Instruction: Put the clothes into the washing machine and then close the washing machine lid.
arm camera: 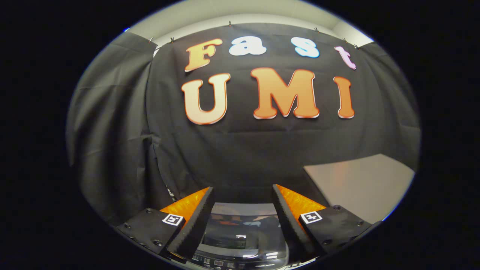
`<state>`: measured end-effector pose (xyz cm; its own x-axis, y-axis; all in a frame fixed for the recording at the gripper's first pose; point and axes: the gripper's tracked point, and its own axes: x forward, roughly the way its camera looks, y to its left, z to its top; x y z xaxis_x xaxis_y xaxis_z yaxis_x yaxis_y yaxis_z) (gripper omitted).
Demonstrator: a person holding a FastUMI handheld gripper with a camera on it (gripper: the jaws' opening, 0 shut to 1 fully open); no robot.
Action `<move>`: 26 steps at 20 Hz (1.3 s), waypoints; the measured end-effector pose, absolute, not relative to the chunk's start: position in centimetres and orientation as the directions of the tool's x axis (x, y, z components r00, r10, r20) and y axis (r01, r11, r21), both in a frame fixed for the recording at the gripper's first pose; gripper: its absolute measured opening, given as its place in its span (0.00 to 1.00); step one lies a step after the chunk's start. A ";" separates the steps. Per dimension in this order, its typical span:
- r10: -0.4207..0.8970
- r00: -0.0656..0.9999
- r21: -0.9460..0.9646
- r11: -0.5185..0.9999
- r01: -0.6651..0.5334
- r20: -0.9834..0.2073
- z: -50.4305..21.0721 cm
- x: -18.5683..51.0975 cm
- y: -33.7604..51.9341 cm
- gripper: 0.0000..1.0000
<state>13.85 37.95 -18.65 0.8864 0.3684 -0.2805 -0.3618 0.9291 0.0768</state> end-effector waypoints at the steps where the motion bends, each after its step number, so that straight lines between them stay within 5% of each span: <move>1: 0.366 0.893 0.069 0.930 -0.361 -0.263 -17.2 13.7 36.8 0.98; 9: 0.305 0.936 0.076 0.952 -0.296 -0.176 -8.4 12.2 23.7 0.98; 26: 0.192 0.972 0.051 0.981 -0.187 -0.133 -6.0 10.1 6.1 0.97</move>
